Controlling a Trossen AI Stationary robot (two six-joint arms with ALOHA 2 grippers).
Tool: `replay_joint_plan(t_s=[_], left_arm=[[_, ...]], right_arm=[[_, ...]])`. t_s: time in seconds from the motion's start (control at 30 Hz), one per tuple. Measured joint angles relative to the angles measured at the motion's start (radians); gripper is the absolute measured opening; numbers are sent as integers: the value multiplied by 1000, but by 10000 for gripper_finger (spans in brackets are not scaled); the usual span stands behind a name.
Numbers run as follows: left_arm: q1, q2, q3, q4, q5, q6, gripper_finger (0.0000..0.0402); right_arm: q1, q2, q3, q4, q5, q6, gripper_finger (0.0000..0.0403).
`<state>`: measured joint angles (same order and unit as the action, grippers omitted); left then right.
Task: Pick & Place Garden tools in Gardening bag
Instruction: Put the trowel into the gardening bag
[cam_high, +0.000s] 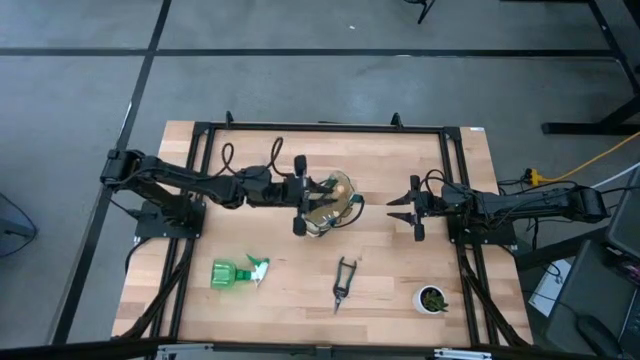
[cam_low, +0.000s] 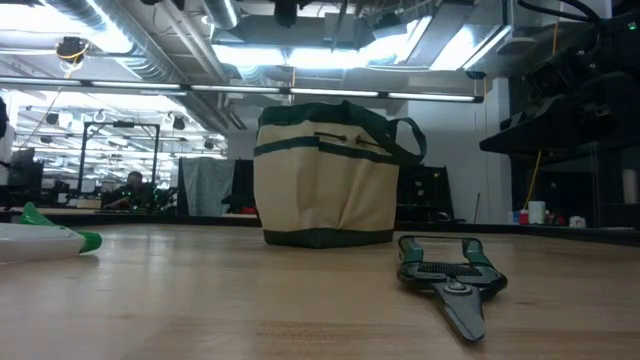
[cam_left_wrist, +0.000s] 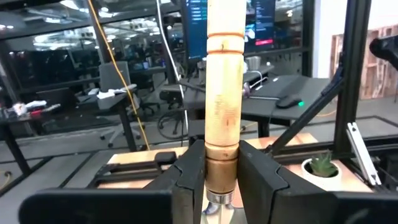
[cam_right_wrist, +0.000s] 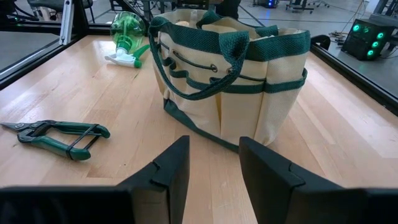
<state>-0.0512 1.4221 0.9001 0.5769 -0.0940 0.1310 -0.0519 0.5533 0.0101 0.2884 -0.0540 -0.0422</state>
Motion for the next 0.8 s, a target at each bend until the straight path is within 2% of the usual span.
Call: replay_joint_plan(t_s=[0.4, 0.6, 0.8], left_arm=[[-2, 171, 0, 110, 0, -39, 68], [1, 208, 0, 90, -80, -72, 68], [1, 209, 0, -11, -173, -116, 68]], right_arm=[[0, 0, 0, 0, 0, 0, 144], [0, 0, 0, 0, 0, 0, 144], [0, 0, 0, 0, 0, 0, 144]])
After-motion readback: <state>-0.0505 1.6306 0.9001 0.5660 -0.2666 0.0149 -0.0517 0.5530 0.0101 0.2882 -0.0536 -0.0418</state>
